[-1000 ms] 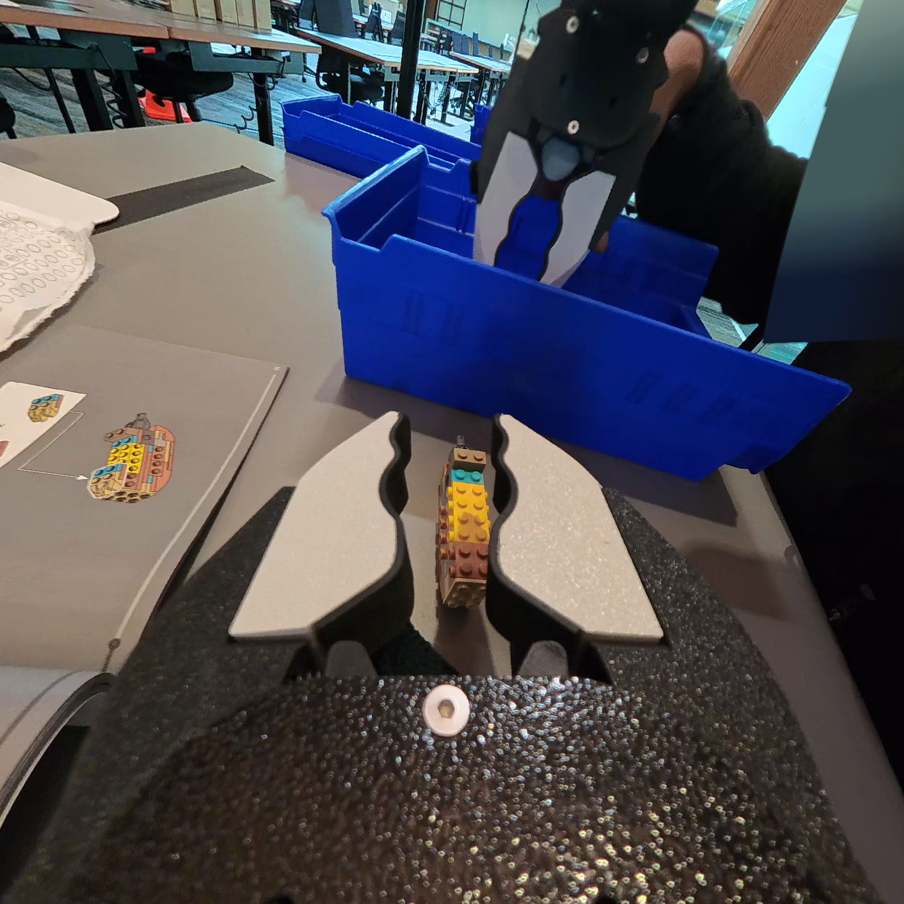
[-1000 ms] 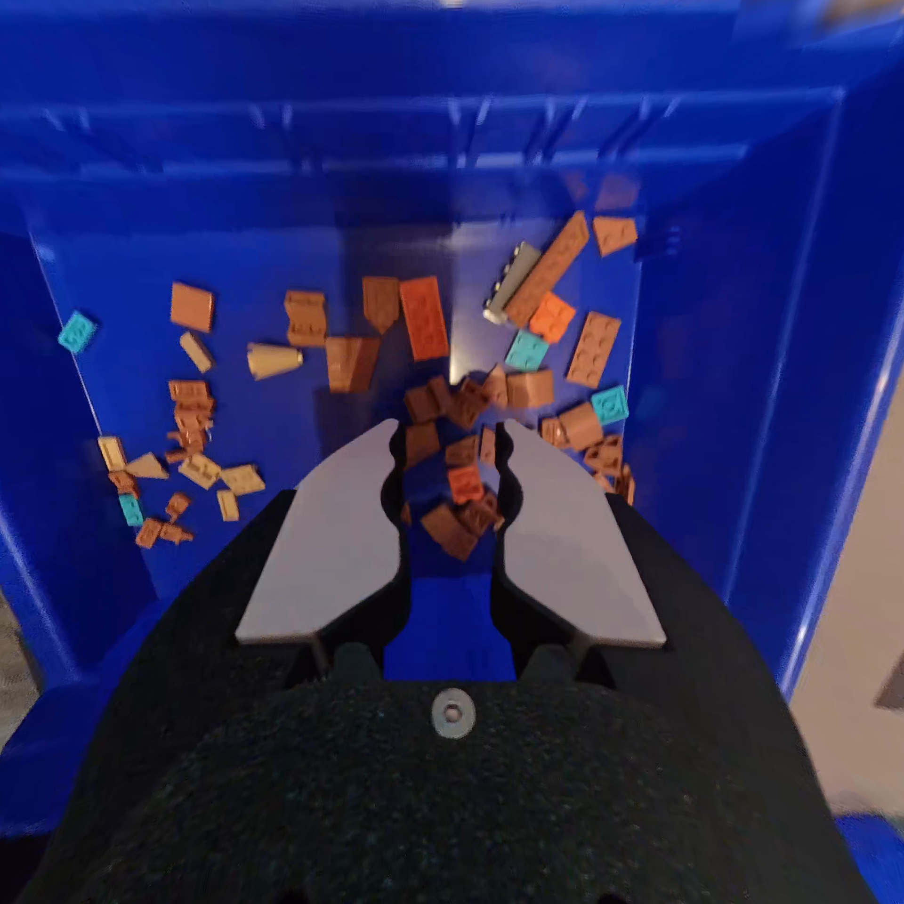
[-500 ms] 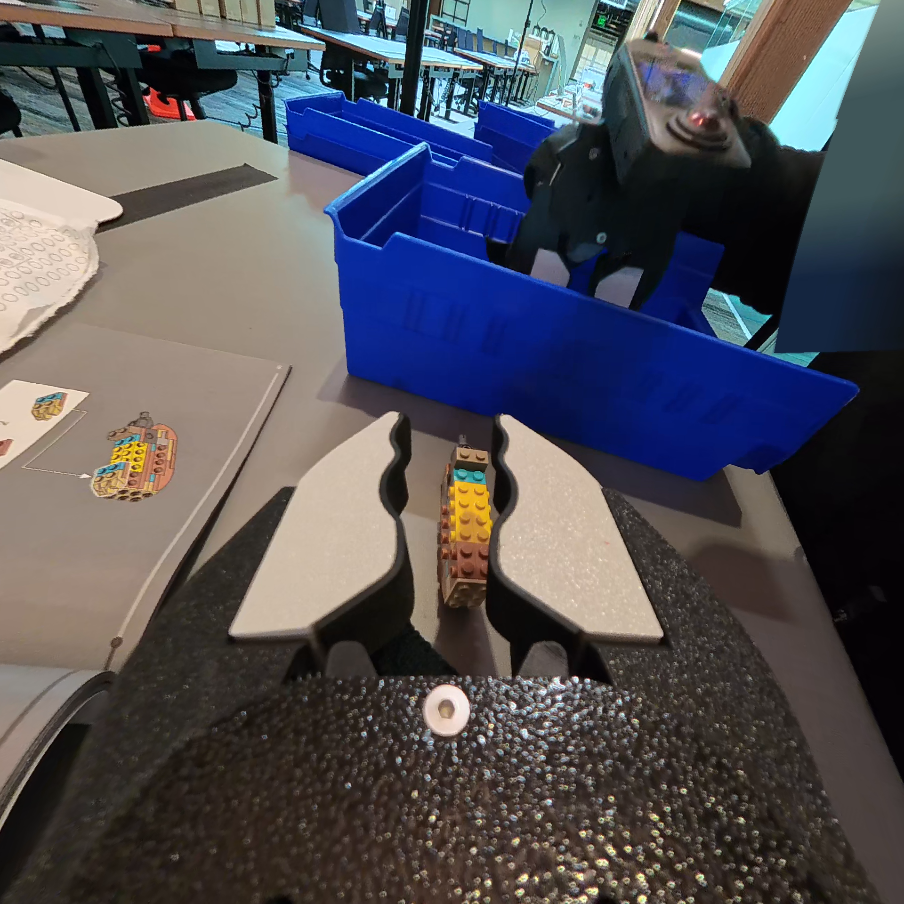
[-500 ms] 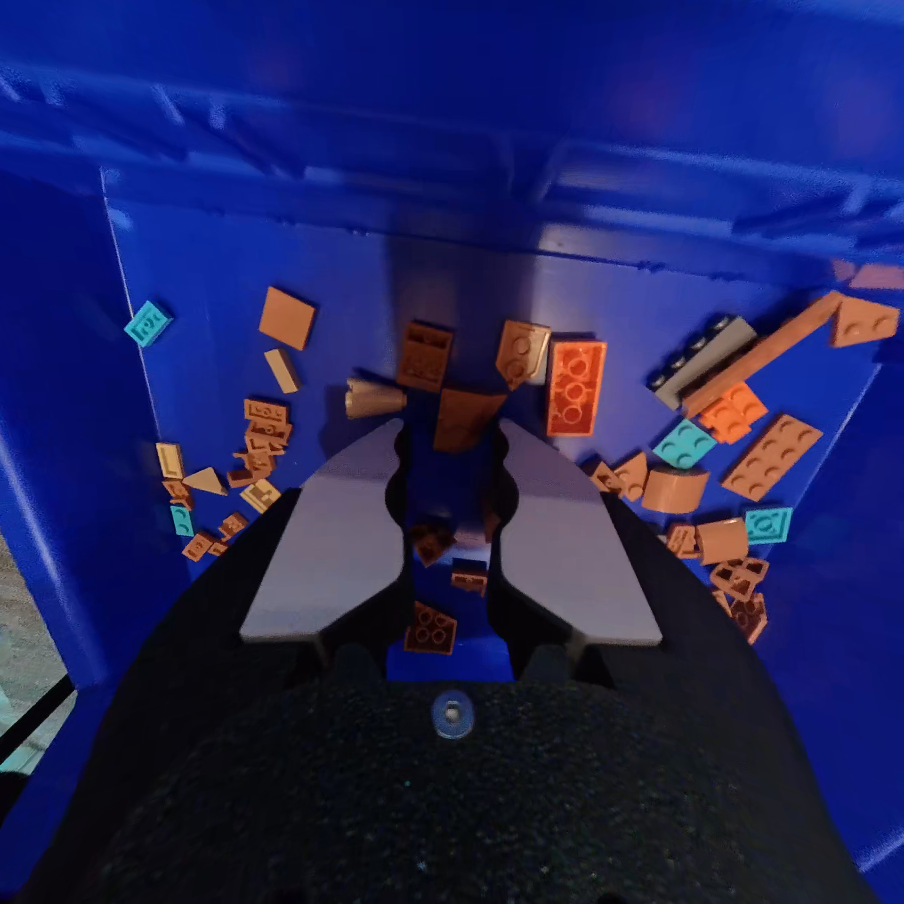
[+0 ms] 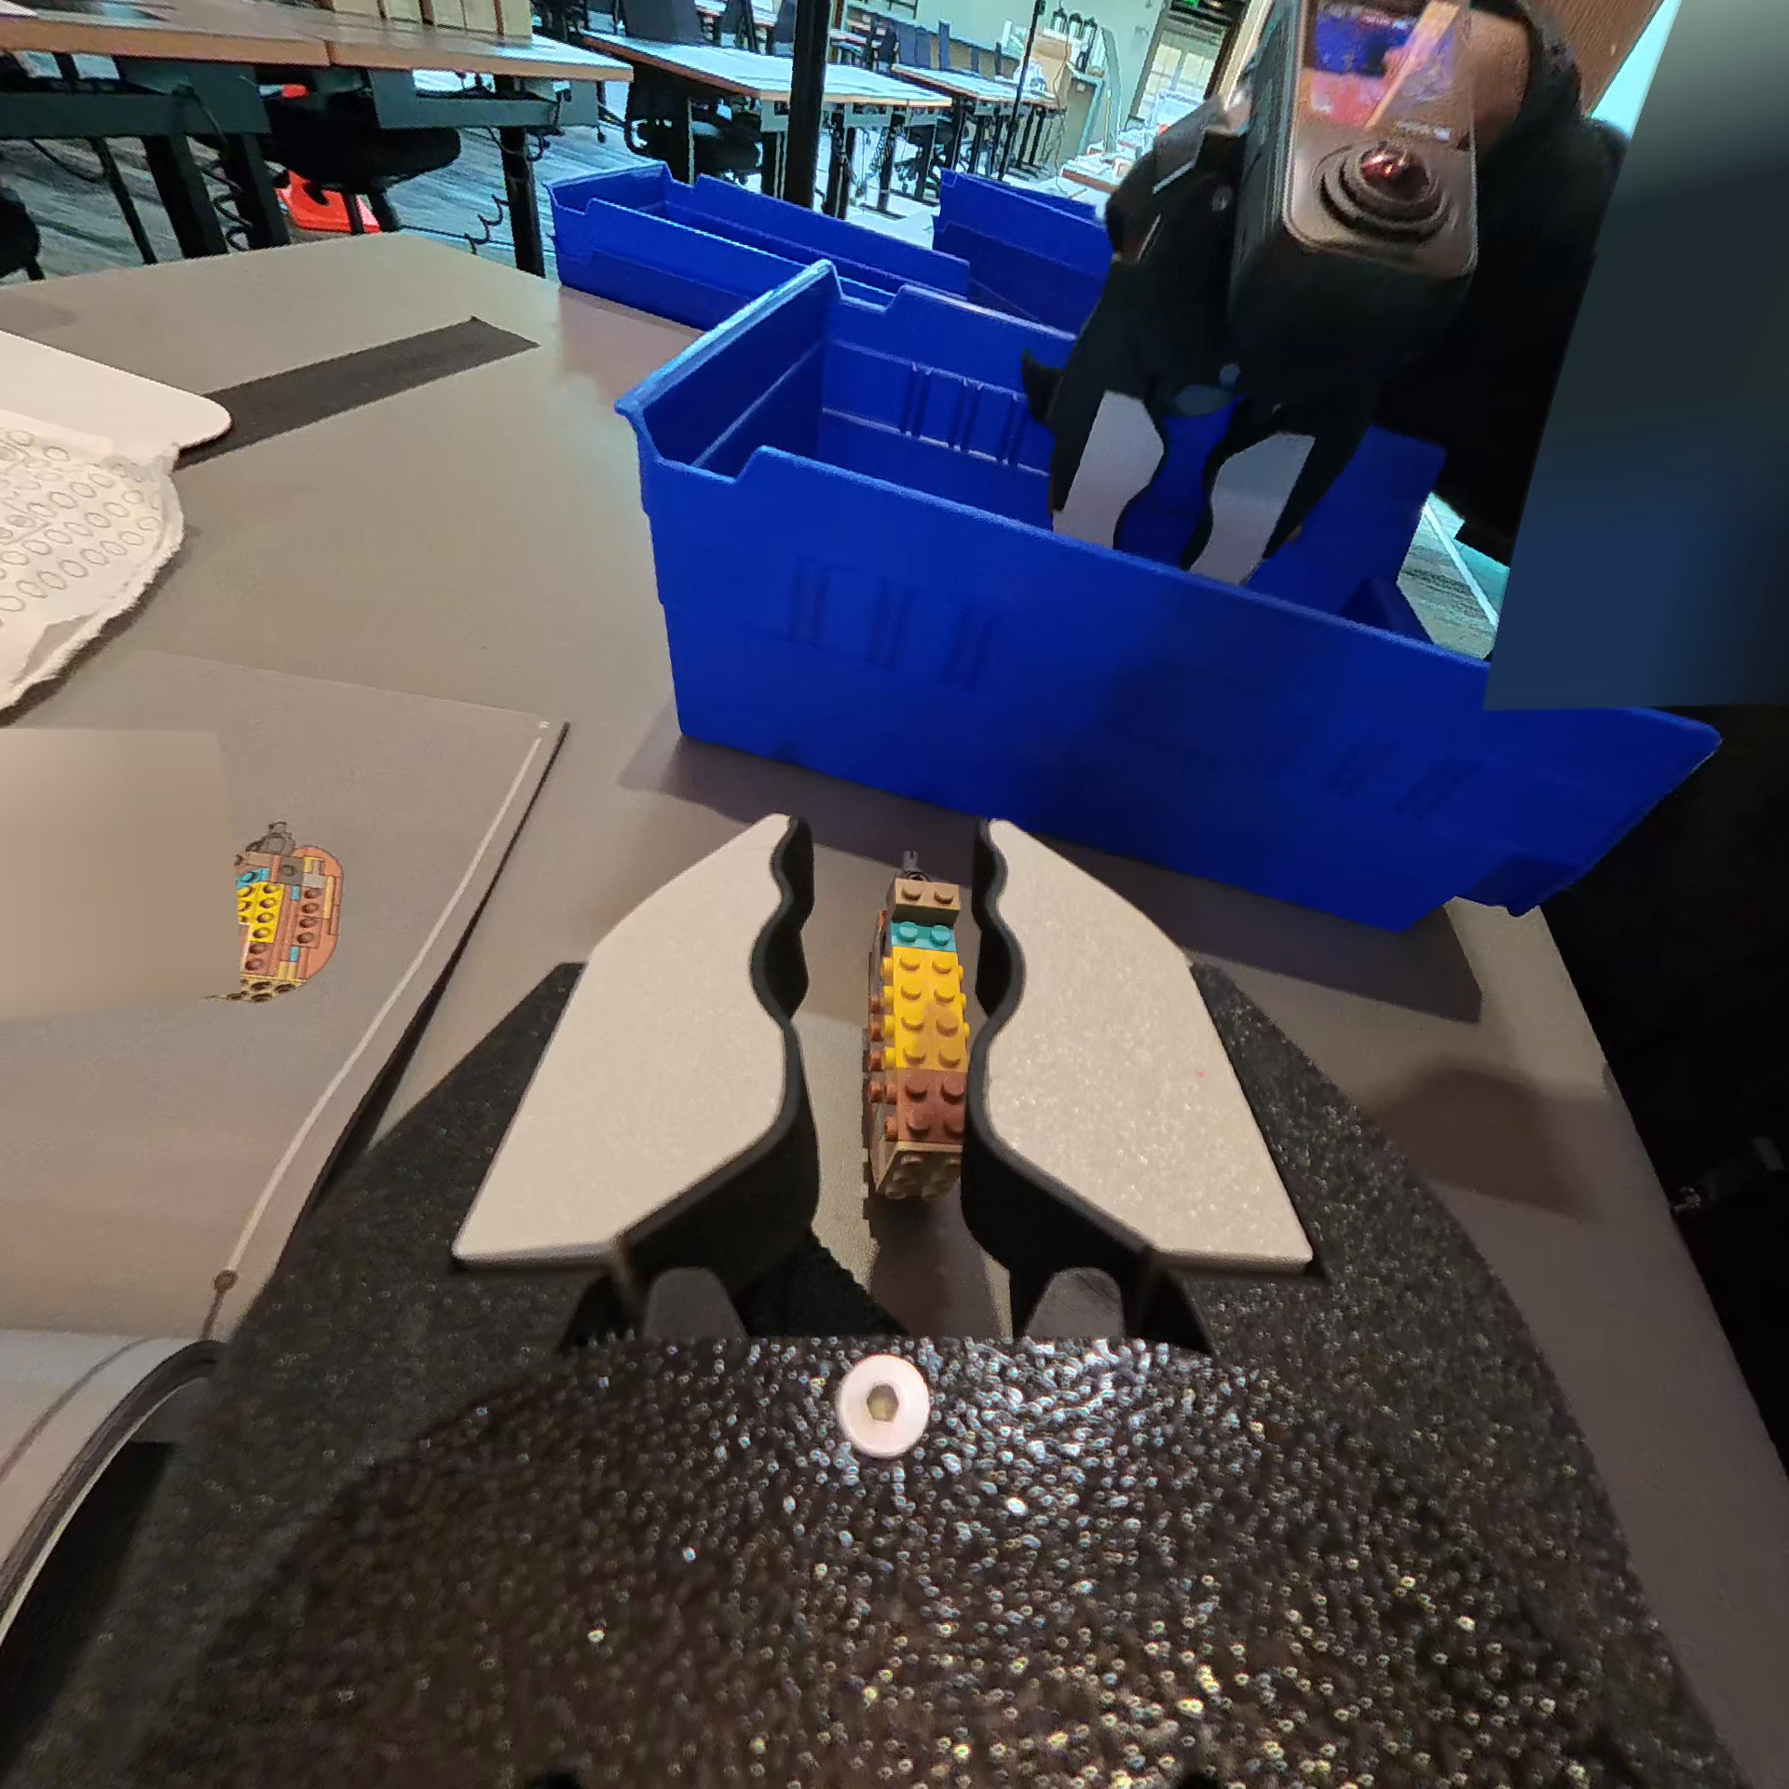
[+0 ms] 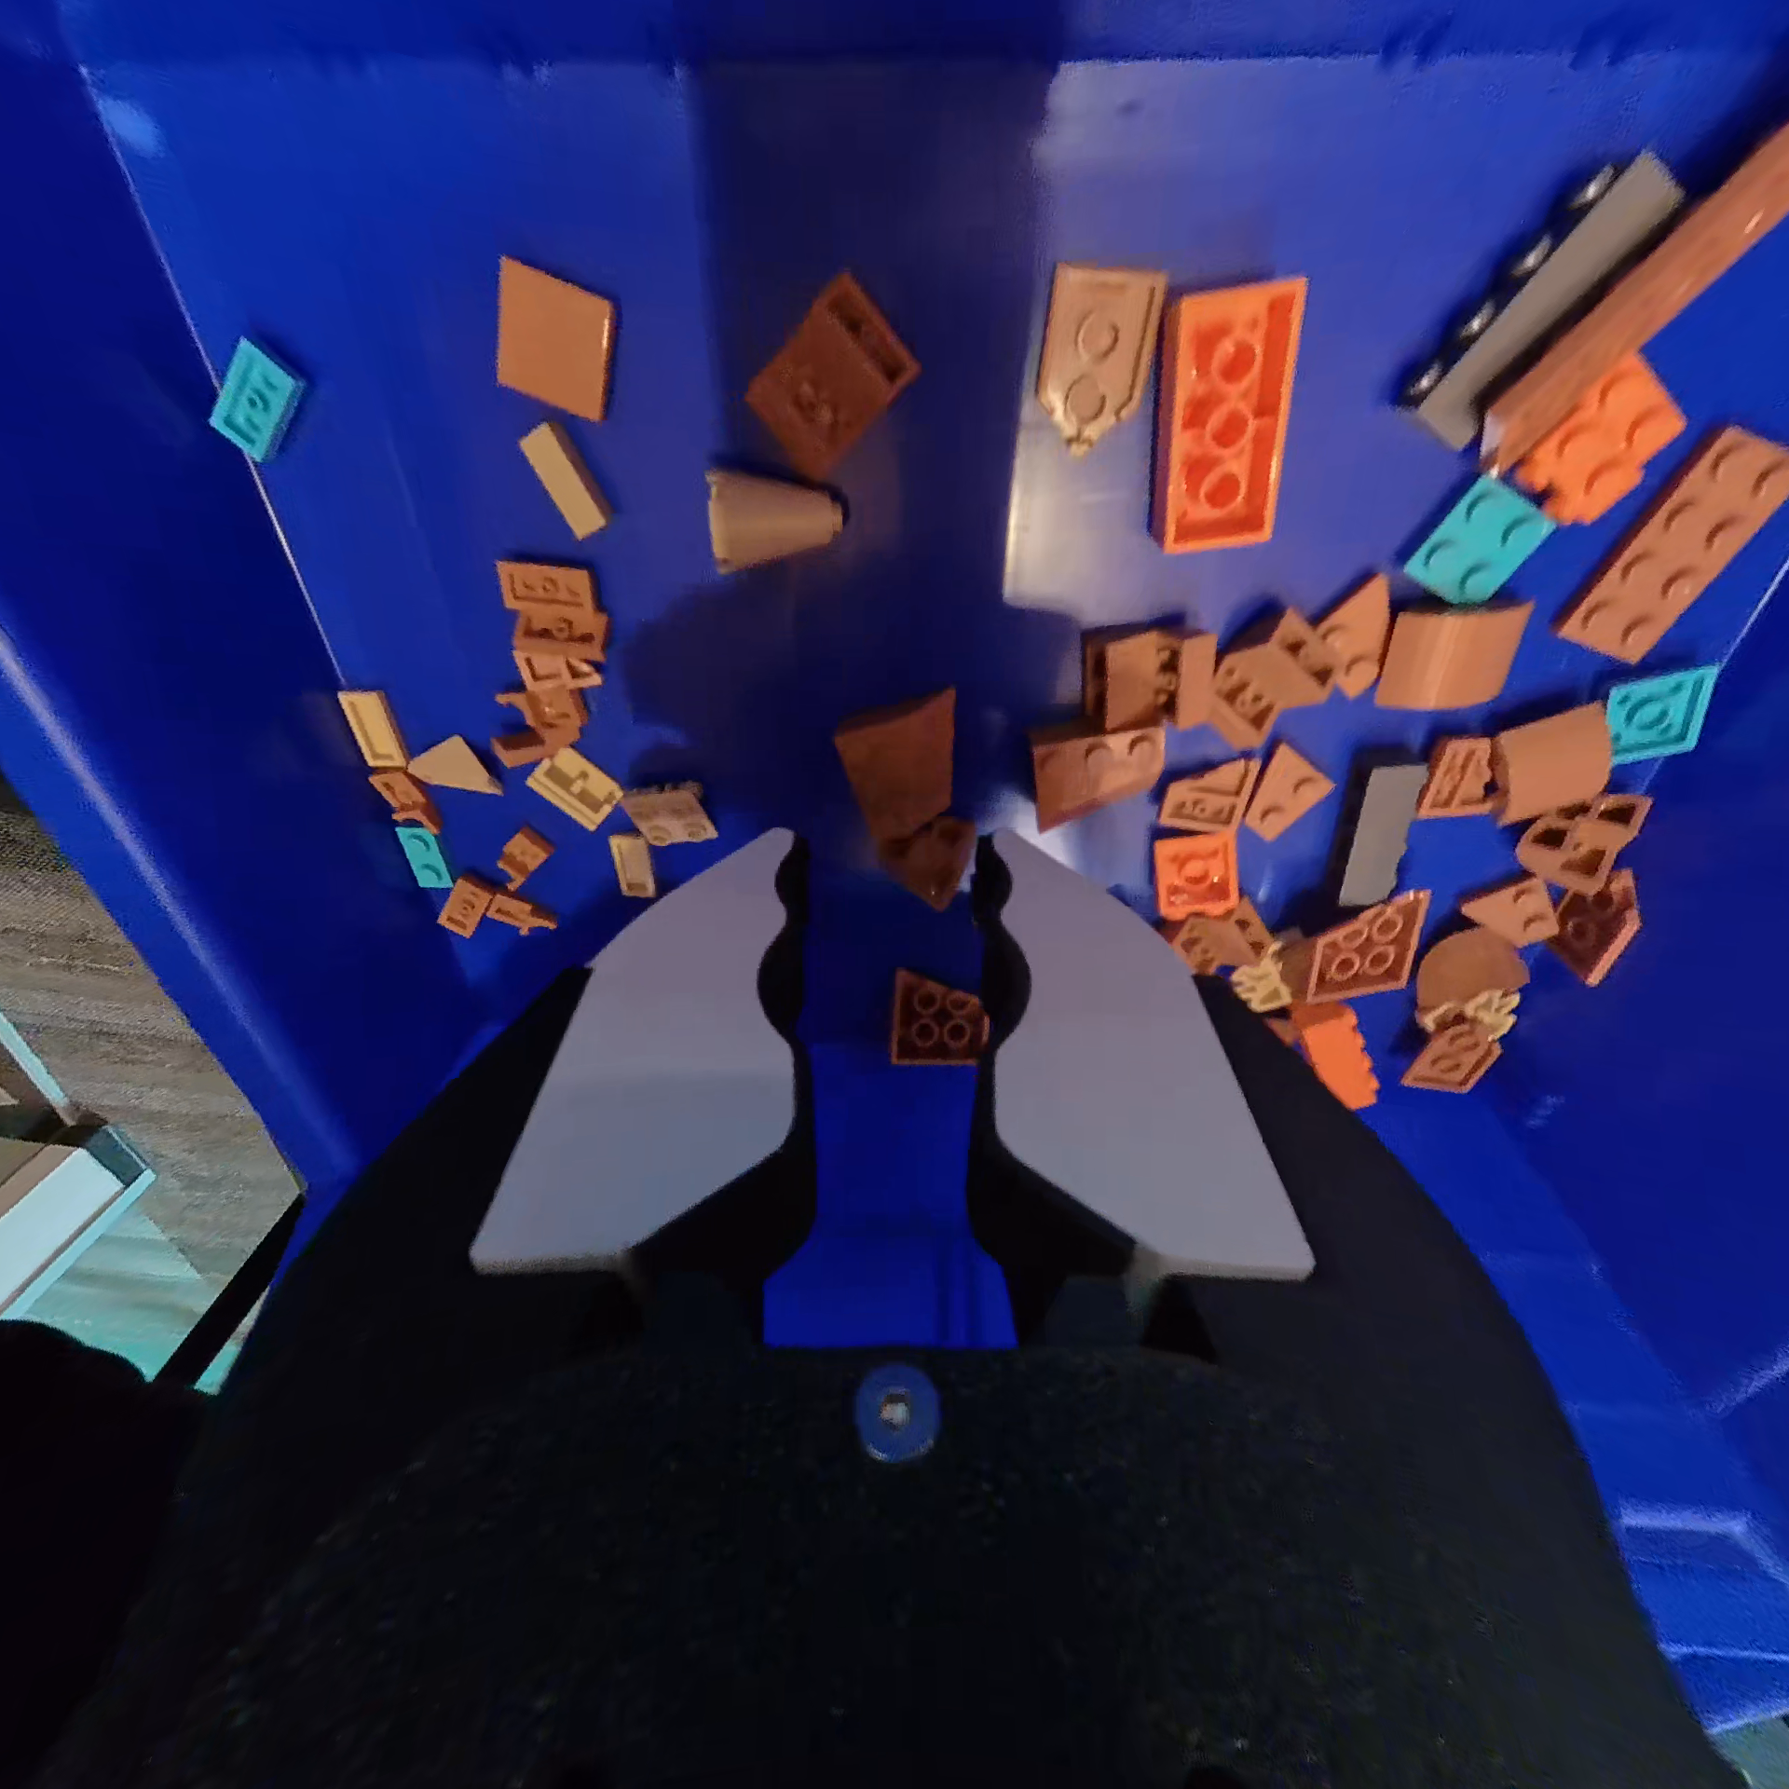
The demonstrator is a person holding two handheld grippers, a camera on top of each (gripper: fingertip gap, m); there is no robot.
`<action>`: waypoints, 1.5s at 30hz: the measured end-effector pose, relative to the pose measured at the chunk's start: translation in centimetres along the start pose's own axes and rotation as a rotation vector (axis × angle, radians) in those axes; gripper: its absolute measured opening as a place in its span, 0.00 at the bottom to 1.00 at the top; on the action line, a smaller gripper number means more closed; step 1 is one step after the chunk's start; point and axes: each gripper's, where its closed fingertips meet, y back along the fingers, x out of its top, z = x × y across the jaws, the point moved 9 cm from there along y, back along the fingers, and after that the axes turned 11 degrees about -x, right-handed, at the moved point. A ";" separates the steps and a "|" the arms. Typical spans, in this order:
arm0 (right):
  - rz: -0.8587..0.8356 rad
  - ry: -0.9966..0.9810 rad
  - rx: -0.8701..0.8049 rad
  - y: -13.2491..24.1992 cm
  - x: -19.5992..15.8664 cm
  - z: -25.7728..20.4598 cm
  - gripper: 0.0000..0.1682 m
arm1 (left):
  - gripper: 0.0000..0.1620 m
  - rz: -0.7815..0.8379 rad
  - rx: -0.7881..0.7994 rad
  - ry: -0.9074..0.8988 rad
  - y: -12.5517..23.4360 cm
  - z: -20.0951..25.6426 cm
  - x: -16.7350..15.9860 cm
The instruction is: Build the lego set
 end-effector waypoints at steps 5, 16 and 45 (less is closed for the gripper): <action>0.156 -0.020 0.000 1.2 0.5 -0.7 0.19 | 0.19 -0.013 0.006 -0.014 -0.1 0.1 0.0; 0.226 -0.016 -0.031 -0.6 3.8 -1.1 0.16 | 0.19 -0.019 0.014 -0.027 -0.2 0.3 -0.1; 0.338 -0.275 -0.300 5.0 -4.2 3.2 0.17 | 0.19 -0.015 0.011 -0.027 -0.1 0.3 0.0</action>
